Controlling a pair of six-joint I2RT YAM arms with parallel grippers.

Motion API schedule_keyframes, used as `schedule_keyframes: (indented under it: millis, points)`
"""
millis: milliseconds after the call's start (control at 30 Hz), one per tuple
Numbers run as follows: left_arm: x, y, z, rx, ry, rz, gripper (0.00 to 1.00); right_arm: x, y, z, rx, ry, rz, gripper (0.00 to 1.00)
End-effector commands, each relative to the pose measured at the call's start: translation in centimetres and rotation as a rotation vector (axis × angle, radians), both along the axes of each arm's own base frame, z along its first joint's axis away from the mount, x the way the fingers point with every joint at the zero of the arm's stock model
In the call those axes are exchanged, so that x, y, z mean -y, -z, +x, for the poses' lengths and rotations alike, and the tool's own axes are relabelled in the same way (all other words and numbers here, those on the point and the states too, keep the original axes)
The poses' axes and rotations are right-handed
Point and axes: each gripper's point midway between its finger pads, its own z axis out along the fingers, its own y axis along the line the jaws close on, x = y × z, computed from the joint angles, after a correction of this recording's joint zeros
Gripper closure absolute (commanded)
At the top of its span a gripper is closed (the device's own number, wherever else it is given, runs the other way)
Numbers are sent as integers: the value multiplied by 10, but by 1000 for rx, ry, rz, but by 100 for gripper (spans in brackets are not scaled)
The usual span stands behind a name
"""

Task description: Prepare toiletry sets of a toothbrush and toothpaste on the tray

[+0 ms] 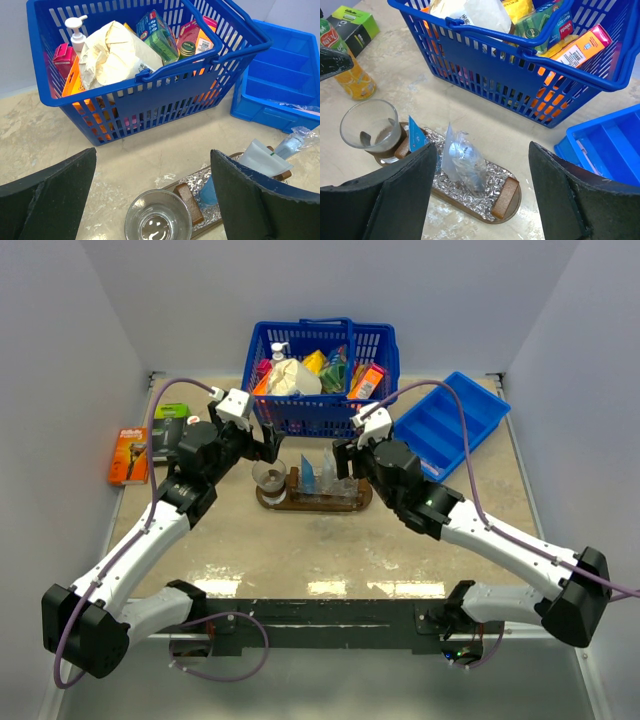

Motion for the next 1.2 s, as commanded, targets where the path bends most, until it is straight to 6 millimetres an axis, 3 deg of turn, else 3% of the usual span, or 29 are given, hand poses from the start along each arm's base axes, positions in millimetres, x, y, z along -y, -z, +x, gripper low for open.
schedule_keyframes:
  millis: [0,100,133,200,233,300,333,467,667,767,900,1167]
  points:
    - [-1,-8,1,22,-8,-22,0,4,-33,3,45,13,69,23]
    - [-2,-9,0,25,-11,-26,0,12,-31,9,13,3,80,23]
    - [-1,-10,-1,32,-8,-30,0,28,-33,18,9,31,94,23]
    - [-1,-17,-4,58,0,-43,0,38,-36,23,-6,18,132,23]
    - [-2,-17,-5,61,-2,-43,0,57,-36,31,-11,57,135,23]
    - [-3,-19,-6,65,-3,-43,0,71,-37,35,-19,77,131,23]
    - [-3,-19,-6,63,-1,-43,0,87,-36,40,-32,118,118,23]
    - [1,-18,-6,51,18,-47,0,118,-28,50,-80,170,93,23]
    - [3,-16,-8,45,28,-54,0,130,2,51,-246,138,121,23]
    - [3,-18,-10,54,28,-58,0,144,27,49,-346,181,110,25]
    - [4,-19,-10,55,35,-62,0,184,53,46,-419,355,55,28]
    - [4,-15,-8,43,30,-55,0,226,104,38,-511,576,-98,33]
